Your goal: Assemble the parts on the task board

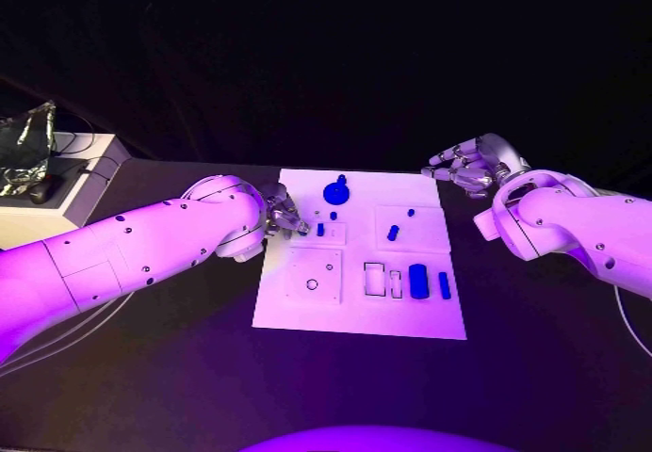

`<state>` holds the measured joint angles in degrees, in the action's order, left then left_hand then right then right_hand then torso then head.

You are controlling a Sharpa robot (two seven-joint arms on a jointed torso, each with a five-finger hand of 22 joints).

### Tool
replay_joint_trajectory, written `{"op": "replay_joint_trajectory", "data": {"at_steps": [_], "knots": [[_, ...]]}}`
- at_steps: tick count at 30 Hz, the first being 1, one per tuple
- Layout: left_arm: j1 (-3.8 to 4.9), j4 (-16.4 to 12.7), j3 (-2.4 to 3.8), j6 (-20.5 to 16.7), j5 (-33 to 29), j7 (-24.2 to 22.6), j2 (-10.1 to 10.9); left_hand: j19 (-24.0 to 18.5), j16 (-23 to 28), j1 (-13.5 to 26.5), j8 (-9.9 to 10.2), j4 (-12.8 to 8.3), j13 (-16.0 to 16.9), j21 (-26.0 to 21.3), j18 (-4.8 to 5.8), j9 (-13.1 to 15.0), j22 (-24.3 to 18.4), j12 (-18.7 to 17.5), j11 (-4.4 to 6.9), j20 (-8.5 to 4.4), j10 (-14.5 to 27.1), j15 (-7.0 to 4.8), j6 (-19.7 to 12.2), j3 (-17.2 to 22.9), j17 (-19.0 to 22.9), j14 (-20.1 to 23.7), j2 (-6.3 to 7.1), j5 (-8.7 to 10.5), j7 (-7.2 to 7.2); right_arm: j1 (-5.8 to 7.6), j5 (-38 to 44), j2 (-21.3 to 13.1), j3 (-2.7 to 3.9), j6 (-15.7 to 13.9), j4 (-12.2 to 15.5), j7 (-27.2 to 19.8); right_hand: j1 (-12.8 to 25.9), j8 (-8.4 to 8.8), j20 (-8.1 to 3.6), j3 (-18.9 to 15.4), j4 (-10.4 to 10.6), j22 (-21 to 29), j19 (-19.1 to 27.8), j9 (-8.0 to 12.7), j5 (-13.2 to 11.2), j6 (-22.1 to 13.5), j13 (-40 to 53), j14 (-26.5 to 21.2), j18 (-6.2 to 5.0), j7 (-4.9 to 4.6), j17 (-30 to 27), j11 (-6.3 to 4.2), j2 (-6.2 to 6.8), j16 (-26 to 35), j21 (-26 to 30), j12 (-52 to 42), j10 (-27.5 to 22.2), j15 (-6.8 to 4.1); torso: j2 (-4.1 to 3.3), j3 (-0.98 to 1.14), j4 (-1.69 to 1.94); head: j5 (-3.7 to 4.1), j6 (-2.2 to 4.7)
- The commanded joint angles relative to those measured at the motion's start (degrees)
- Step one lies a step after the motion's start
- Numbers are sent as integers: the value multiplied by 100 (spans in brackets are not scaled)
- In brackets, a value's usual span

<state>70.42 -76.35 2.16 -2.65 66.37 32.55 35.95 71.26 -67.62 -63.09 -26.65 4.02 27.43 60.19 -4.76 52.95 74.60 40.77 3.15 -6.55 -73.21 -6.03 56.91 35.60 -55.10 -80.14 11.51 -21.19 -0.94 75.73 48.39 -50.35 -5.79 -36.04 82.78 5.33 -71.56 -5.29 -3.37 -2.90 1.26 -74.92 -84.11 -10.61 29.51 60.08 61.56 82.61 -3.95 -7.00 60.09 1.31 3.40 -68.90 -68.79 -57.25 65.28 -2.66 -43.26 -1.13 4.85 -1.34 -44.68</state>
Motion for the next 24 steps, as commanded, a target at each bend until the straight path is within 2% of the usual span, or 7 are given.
{"op": "replay_joint_trajectory", "data": {"at_steps": [1, 3, 12, 24], "knots": [[-18, 22, -16, 216, 112, 70, 11, 40, -1, -101, -29, -606, 6, 34, 73, 9, 7, 31, 42, 6, 2, -12, 36, 624, -7, -40, -61, -18, 17, -3, 30, -4, 2, 55, 12, -65, 6, 18, -26, -2, -23, -939, -176, 9, 24, 10, -8, 2, -39, -23, -7, -2, -54, 27, 31, 36, -55, -20, 0, 0, 0, -9, -5], [-18, 24, -16, 213, 115, 74, 17, 40, -1, -101, -29, -606, 6, 34, 73, 9, 7, 31, 42, 6, 2, -12, 36, 624, -7, -40, -61, -18, 17, -3, 30, -6, 2, 43, 13, -75, 6, 18, -26, -2, -23, -939, -176, 9, 24, 10, -8, 2, -39, -23, -7, -2, -54, 27, 31, 36, -55, -20, -1, -3, 3, -11, 10], [-18, 50, -14, 203, 117, 87, 21, 43, -6, -111, -29, -586, 8, 36, 76, 7, 10, 32, 41, 5, 0, -11, 40, 621, -14, -43, -58, -16, 17, -3, 32, -12, 2, 32, 15, -81, 10, 17, -27, -13, -42, -940, -178, 11, 30, 20, 1, 3, -37, -21, -5, -4, -69, 22, 25, 23, -48, -21, -1, -4, -2, -14, -8], [-18, 133, -9, 174, 116, 95, -38, 45, -8, -114, -30, -575, 7, 38, 76, 8, 14, 31, 41, 6, 2, -11, 36, 618, -15, -43, -59, -13, 18, -3, 33, -17, 2, 35, 16, -82, 16, 19, -27, -12, -41, -939, -177, 13, 36, 19, 4, 2, -38, -20, -6, -4, -76, 23, 27, 20, -46, -21, -5, 1, -6, -15, 6]]}}
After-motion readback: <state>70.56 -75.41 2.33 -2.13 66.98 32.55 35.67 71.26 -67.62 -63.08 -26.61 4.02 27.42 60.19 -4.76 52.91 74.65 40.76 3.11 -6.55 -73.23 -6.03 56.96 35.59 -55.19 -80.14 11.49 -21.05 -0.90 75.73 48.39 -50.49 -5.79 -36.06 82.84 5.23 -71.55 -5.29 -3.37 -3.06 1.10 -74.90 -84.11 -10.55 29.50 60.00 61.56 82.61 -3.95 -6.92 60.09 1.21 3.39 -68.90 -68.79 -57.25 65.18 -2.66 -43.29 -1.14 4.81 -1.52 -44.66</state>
